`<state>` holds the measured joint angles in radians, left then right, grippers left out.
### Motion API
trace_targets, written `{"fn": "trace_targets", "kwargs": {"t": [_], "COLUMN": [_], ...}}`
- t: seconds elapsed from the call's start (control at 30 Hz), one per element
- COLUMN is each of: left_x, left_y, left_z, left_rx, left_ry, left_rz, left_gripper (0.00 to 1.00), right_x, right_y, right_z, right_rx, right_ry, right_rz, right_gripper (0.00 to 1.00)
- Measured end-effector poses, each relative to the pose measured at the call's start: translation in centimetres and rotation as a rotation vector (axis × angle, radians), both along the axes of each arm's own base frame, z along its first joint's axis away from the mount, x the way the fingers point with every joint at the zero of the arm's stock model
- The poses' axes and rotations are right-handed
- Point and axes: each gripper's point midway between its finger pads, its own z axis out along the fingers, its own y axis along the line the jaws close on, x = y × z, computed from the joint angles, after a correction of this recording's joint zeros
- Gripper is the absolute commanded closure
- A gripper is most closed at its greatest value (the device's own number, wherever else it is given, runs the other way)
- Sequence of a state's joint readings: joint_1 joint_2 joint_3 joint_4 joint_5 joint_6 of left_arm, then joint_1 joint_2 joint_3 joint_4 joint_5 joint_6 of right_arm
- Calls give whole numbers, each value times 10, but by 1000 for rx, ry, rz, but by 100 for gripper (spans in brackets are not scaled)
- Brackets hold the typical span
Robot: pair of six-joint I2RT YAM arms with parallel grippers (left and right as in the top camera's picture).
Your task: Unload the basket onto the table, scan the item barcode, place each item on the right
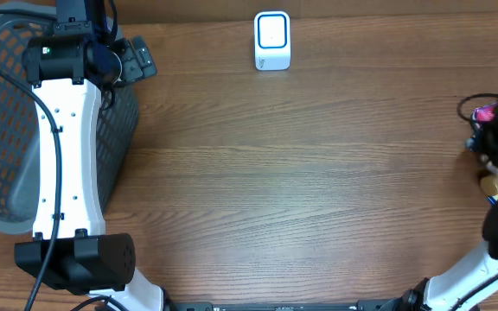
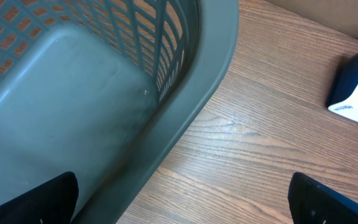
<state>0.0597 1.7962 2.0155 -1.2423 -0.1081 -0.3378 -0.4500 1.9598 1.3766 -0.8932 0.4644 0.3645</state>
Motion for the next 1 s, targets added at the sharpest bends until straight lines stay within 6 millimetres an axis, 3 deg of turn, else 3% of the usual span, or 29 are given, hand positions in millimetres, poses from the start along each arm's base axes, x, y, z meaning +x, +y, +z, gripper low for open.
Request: {"fn": "trace_targets", "kwargs": {"t": [0.07, 0.17, 0.23, 0.33, 0.4, 0.53, 0.57, 0.6, 0.63, 0.7, 0.8, 0.87, 1.0], "left_x": [0, 0, 0, 0, 0, 0, 0, 0, 0, 0, 0, 0, 7], "left_y": [0, 0, 0, 0, 0, 0, 0, 0, 0, 0, 0, 0, 0], "left_z": [0, 0, 0, 0, 0, 0, 0, 0, 0, 0, 0, 0, 4], "left_rx": [0, 0, 0, 0, 0, 0, 0, 0, 0, 0, 0, 0, 2], "left_ry": [0, 0, 0, 0, 0, -2, -1, -1, -1, -1, 0, 1, -32], "left_rz": [0, 0, 0, 0, 0, 0, 0, 0, 1, 0, 0, 0, 0], "left_gripper": [0, 0, 0, 0, 0, 0, 0, 0, 0, 0, 0, 0, 0], "right_x": [-8, -1, 12, 34, 49, 65, 63, 59, 51, 34, 13, 6, 8], "right_y": [-3, -3, -5, -8, -8, 9, 20, 28, 42, 65, 97, 111, 116], "right_z": [-3, 10, 32, 95, 156, 319, 370, 398, 439, 485, 513, 513, 501], "right_rx": [77, 123, 116, 52, -22, -200, -248, -272, -306, -350, -353, -327, -287], "right_ry": [-19, -63, -132, -292, -454, -888, -1030, -1105, -1211, -1327, -1391, -1383, -1350], "right_rz": [-38, -46, -36, -4, 29, 133, 183, 220, 282, 382, 500, 547, 572], "right_gripper": [0, 0, 0, 0, 0, 0, 0, 0, 0, 0, 0, 0, 0]}}
